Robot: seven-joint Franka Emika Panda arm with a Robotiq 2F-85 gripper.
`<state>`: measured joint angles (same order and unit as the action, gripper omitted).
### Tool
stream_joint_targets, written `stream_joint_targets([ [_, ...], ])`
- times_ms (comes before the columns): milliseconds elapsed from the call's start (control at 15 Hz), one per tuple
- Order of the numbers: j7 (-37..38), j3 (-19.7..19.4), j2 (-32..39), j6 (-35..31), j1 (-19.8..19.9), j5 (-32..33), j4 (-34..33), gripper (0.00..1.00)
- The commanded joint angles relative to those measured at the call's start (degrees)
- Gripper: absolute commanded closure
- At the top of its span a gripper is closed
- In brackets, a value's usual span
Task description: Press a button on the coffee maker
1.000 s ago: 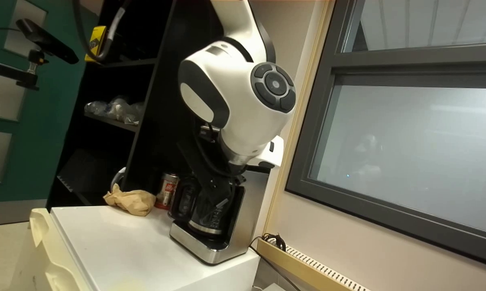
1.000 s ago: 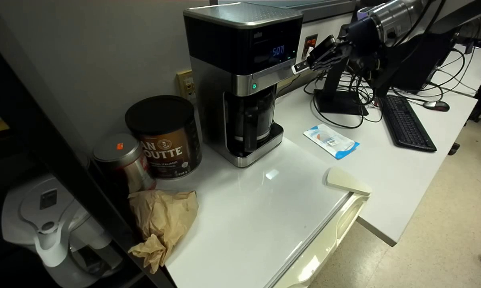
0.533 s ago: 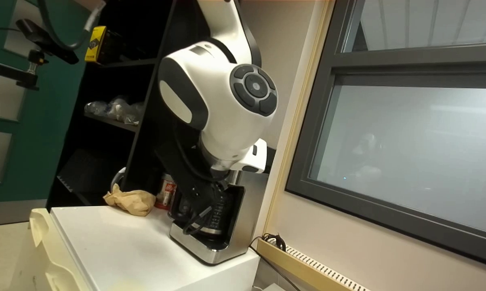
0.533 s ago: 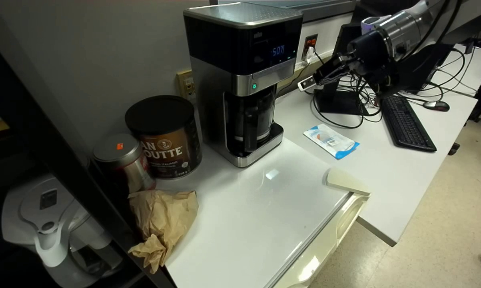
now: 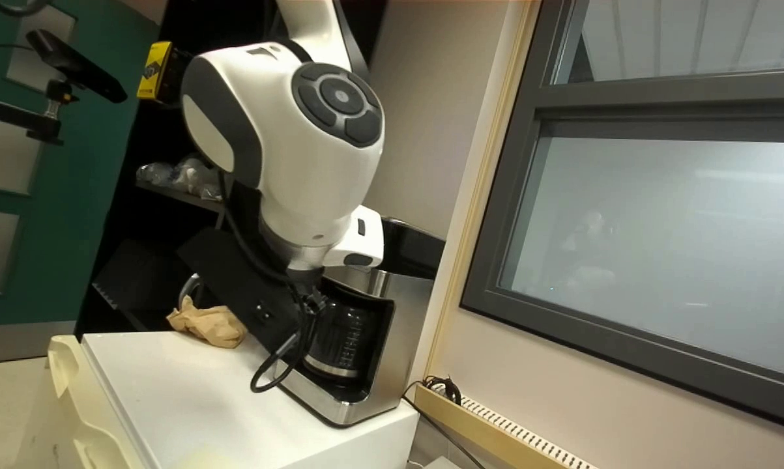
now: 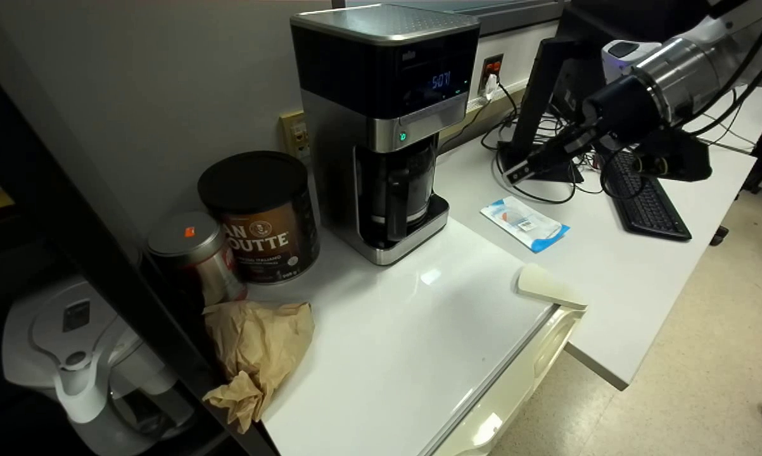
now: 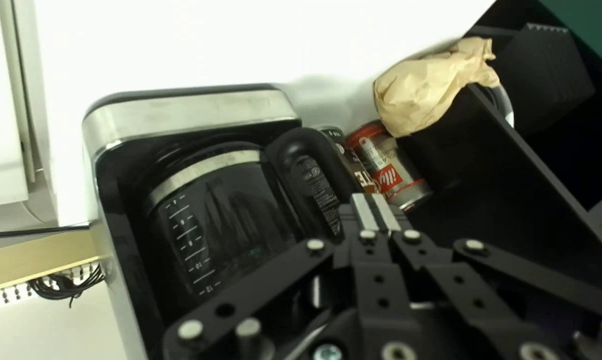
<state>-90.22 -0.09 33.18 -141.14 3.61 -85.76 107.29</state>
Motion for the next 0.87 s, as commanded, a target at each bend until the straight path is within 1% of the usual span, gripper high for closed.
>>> stream_joint_targets([
  [0, -3.36, -0.45, -3.12, -9.86, -5.37, 2.34, 6.27, 1.00],
  [267, -6.64, 1.12, -1.95, -23.59, -11.47, 1.49, 8.79, 1.00],
  [467, -8.08, 1.63, -1.37, -32.57, -15.84, 2.30, 10.54, 1.00],
  [600, -8.39, 1.69, -0.96, -36.18, -17.77, 2.50, 11.09, 1.00],
  [800, -7.78, 1.30, -0.19, -39.01, -19.85, 3.90, 11.70, 1.00],
])
